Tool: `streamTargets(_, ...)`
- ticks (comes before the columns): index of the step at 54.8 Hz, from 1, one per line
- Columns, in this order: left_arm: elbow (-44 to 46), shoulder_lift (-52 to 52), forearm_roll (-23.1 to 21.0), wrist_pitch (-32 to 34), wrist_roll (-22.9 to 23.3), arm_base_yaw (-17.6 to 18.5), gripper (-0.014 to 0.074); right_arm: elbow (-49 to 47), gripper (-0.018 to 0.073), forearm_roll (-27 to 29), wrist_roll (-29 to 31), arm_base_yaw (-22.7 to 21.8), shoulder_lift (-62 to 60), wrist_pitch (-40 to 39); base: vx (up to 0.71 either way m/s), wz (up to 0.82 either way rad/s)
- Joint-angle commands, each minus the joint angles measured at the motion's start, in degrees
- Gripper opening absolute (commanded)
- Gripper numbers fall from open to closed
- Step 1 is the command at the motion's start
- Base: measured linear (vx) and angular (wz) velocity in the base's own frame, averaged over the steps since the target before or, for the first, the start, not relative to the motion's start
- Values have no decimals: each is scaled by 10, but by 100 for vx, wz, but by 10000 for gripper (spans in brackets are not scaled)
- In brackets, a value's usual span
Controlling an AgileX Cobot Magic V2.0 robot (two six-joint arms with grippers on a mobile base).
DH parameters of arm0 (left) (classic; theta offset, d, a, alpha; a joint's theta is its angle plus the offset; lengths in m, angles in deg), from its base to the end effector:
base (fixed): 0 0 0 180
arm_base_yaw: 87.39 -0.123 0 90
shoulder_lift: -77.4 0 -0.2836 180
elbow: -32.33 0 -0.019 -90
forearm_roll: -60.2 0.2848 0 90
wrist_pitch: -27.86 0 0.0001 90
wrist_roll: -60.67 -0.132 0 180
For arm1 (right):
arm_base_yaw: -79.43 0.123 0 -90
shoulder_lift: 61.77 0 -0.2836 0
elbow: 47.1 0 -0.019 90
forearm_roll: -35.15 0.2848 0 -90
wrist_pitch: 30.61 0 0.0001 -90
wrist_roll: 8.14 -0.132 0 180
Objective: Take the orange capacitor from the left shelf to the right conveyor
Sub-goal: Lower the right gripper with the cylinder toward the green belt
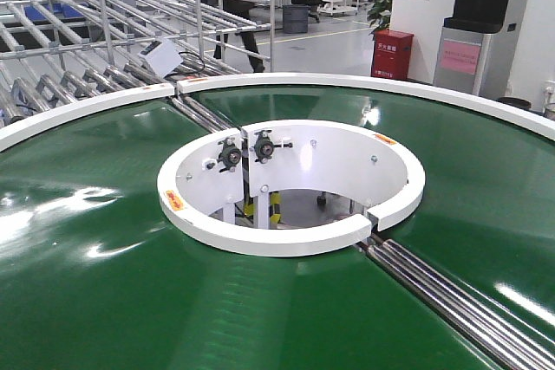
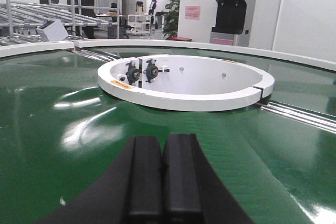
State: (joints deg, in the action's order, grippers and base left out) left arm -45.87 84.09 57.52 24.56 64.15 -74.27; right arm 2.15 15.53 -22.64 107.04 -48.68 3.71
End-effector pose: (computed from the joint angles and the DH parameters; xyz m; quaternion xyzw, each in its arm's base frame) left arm 0.1287 -0.0304 0.2044 0.0432 0.6945 -0.1212 0.7079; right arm 0.0969 0.0225 0.3247 -0.1250 0.7265 0.0811 0.6708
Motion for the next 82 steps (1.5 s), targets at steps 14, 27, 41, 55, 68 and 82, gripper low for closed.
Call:
streamTargets(14, 17, -2, -3, 45, 3, 4, -6, -17, -8, -14, 2, -1, 11, -49, 2, -2)
streamTargets(27, 17, -2, -3, 45, 3, 4, -6, -17, -8, -47, 26, -1, 11, -49, 0, 0)
streamTargets(41, 17, -2, -3, 45, 3, 4, -6, -17, -8, -46, 26, -1, 11, -49, 0, 0)
streamTargets(55, 17, -2, -3, 45, 3, 4, -6, -17, -8, -44, 25, -1, 13, -77, 0, 0)
streamTargets(68, 17, -2, -3, 45, 3, 4, -6, -17, -8, -38, 24, -1, 15, -135, 0, 0)
streamTargets(82, 17, -2, -3, 45, 3, 4, -6, -17, -8, -124, 21, -1, 186, -307, 0, 0)
